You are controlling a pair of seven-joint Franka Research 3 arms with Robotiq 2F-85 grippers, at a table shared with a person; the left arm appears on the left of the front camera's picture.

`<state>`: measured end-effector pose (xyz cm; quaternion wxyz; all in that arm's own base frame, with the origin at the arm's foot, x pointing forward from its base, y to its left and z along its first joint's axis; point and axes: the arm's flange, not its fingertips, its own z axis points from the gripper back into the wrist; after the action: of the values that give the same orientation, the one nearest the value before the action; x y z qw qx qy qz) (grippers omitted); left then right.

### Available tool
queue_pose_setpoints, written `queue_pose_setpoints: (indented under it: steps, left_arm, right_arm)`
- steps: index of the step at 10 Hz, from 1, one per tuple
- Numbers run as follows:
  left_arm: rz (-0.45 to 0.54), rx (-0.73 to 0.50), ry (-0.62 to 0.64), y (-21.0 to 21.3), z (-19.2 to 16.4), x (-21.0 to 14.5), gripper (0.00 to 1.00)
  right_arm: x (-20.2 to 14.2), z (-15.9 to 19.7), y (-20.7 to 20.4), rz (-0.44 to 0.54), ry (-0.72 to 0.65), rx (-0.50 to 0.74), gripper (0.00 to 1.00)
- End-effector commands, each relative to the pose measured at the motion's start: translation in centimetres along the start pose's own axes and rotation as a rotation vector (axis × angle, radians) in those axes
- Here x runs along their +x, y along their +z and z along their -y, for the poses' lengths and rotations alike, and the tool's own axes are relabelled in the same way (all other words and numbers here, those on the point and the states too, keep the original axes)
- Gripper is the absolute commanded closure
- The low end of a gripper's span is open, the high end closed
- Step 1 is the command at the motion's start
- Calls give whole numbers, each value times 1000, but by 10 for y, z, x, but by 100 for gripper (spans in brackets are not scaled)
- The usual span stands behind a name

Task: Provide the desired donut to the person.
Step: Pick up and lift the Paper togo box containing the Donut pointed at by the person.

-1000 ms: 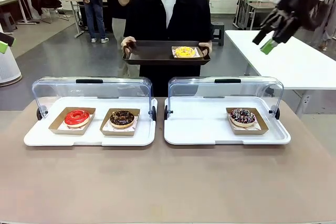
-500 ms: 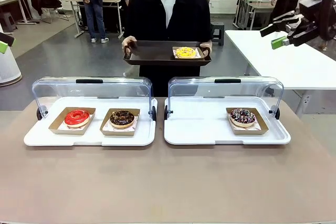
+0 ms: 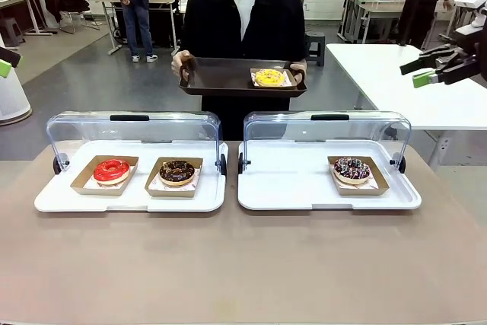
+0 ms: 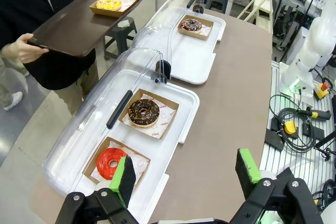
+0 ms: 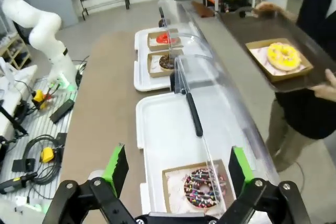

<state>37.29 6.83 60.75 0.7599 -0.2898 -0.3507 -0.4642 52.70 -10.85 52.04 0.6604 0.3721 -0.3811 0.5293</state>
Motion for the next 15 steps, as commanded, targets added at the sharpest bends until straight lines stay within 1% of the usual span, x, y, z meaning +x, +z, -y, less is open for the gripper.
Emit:
queue_pose_setpoints:
  steps: [1,3,5,6,8,9,11,15]
  left_arm:
    - [20,-7,-3,0,1,1,0]
    - [20,-7,-3,0,1,1,0]
    - [20,-7,-3,0,1,1,0]
    - [20,-7,-3,0,1,1,0]
    - [20,-7,-3,0,1,1,0]
    - [20,-7,-3,0,1,1,0]
    - [20,-7,-3,0,1,1,0]
    - [20,-7,-3,0,1,1,0]
  right_arm:
    - [-5,5,9,26,-33,34,0]
    - [-8,2,12,16,-21,101,0]
    - [-8,-20,14,-15,7,124,0]
    - [-8,-35,18,-24,26,119,0]
    - [-14,-53,26,-12,46,68,0]
    - [-15,-57,26,-21,46,34,0]
    - [-15,-64,25,-31,41,7,0]
    - [-18,-69,28,-36,15,-13,0]
